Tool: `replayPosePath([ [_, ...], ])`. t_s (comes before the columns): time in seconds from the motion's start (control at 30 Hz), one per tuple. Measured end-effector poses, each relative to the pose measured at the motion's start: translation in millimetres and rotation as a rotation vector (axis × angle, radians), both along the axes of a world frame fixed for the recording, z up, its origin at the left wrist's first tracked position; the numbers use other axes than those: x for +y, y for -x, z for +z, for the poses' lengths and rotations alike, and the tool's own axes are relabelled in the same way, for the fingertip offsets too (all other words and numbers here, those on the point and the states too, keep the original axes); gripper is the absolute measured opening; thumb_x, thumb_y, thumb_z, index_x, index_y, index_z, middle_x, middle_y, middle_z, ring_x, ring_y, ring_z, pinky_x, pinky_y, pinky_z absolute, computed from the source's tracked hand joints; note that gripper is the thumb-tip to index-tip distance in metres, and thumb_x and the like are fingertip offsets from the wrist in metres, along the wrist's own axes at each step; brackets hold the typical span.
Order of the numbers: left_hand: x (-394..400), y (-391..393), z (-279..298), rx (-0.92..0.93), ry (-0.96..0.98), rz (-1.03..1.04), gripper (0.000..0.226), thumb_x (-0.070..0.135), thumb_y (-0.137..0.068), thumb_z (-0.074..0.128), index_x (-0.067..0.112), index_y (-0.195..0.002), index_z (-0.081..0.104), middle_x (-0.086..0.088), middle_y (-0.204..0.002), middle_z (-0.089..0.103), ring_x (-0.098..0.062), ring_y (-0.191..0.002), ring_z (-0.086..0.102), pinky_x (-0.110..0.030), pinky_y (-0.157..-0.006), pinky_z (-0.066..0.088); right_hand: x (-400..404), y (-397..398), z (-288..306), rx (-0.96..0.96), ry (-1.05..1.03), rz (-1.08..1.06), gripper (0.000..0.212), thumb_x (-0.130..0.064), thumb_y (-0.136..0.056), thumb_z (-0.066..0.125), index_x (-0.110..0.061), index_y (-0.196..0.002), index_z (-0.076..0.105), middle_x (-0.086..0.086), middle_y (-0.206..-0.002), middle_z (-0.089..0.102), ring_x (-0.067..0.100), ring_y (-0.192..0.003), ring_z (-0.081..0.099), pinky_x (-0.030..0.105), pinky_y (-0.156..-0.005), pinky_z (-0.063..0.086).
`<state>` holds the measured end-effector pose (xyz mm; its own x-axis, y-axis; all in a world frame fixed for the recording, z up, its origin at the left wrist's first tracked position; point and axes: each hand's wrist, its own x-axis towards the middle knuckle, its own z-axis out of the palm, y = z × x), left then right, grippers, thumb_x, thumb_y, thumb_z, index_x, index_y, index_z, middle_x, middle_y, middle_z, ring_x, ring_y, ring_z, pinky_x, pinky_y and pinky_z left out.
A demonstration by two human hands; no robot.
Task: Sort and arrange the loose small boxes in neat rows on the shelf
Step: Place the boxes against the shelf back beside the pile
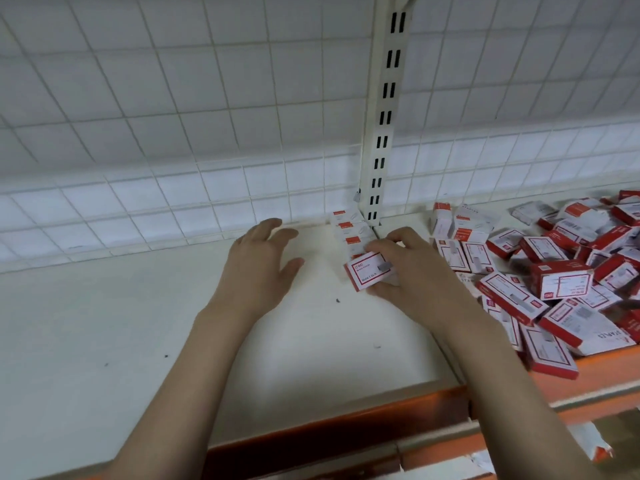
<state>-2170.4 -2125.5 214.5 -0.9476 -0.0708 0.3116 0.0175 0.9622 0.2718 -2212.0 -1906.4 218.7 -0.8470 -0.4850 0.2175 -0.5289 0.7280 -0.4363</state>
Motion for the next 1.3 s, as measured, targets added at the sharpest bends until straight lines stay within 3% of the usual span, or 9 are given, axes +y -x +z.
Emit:
replayPosePath([
  [0.37,-70.6,-89.8,-19.2,-0.051,-0.098,0.288,0.040,0.021,-0.085,0.063,0.011,-0.124,0.057,-0.013,-0.135,0.048,-0.033,-0.121,0.047,-0.042,-0.100,0.039,-90.5,-15.4,-4.6,-0.056,-0.101,0.180,0.052,-0.030,-0.076,0.073,-0.020,-0.123,0.053,0.002,-0.120,0.044,0.021,-0.109,0.045,0.030,-0.089,0.039],
  [0.6,-94.6,-119.4,-22.6,-0.045,-0.161,0.342,0.038,0.018,-0.086,0.061,0.011,-0.123,0.058,-0.012,-0.135,0.048,-0.029,-0.122,0.048,-0.037,-0.101,0.039,-155.1,6.3,-7.1,-0.051,-0.257,0.233,0.046,-0.032,-0.074,0.074,-0.015,-0.114,0.057,0.008,-0.106,0.049,0.027,-0.102,0.049,0.027,-0.073,0.034],
  [0.77,-101.2,-120.6,-20.1,-0.030,-0.267,0.315,0.037,0.020,-0.088,0.059,0.013,-0.124,0.056,-0.007,-0.136,0.045,-0.024,-0.122,0.048,-0.031,-0.101,0.037,-176.3,21.0,-9.0,-0.085,-0.286,0.196,0.050,-0.030,-0.075,0.074,-0.014,-0.119,0.056,0.010,-0.108,0.048,0.027,-0.102,0.050,0.026,-0.073,0.033],
  [0.83,-101.6,-118.1,-19.5,-0.022,-0.287,0.297,0.036,0.020,-0.088,0.059,0.013,-0.124,0.057,-0.007,-0.136,0.046,-0.024,-0.122,0.048,-0.031,-0.101,0.037,-177.7,23.3,-9.0,-0.098,-0.295,0.180,0.055,-0.029,-0.076,0.073,-0.014,-0.125,0.053,0.010,-0.113,0.049,0.027,-0.106,0.050,0.026,-0.076,0.035],
  [0.97,-100.9,-113.3,-18.9,-0.014,-0.299,0.270,0.036,0.020,-0.088,0.059,0.013,-0.124,0.057,-0.007,-0.135,0.046,-0.025,-0.119,0.050,-0.029,-0.100,0.037,-172.0,12.0,-8.5,-0.153,-0.291,0.162,0.067,-0.035,-0.082,0.066,-0.021,-0.141,0.036,0.011,-0.134,0.039,0.029,-0.123,0.041,0.033,-0.096,0.035],
  [1.1,-98.2,-109.6,-16.9,0.051,-0.350,0.297,0.036,0.020,-0.088,0.060,0.014,-0.123,0.057,-0.004,-0.133,0.049,-0.035,-0.098,0.057,-0.028,-0.092,0.040,-164.9,-25.6,-15.7,-0.105,-0.230,0.204,0.056,-0.042,-0.092,0.049,-0.027,-0.143,0.031,0.008,-0.149,0.023,0.028,-0.136,0.021,0.035,-0.108,0.025],
  [1.2,-97.0,-105.2,-17.6,0.083,-0.374,0.289,0.036,0.020,-0.088,0.060,0.013,-0.123,0.057,-0.004,-0.131,0.051,-0.036,-0.096,0.058,-0.027,-0.091,0.040,-167.2,-39.7,-29.3,-0.091,-0.289,0.203,0.055,-0.047,-0.095,0.036,-0.028,-0.145,0.024,0.007,-0.156,0.006,0.027,-0.142,0.002,0.039,-0.116,0.011],
  [1.3,-97.6,-103.0,-19.6,0.105,-0.381,0.271,0.036,0.019,-0.087,0.061,0.011,-0.122,0.057,-0.004,-0.128,0.052,-0.032,-0.095,0.059,-0.018,-0.088,0.035,-172.6,-35.8,-39.6,-0.034,-0.354,0.170,0.057,-0.048,-0.096,0.031,-0.024,-0.146,0.022,0.010,-0.154,0.012,0.030,-0.141,0.008,0.041,-0.115,0.012],
])
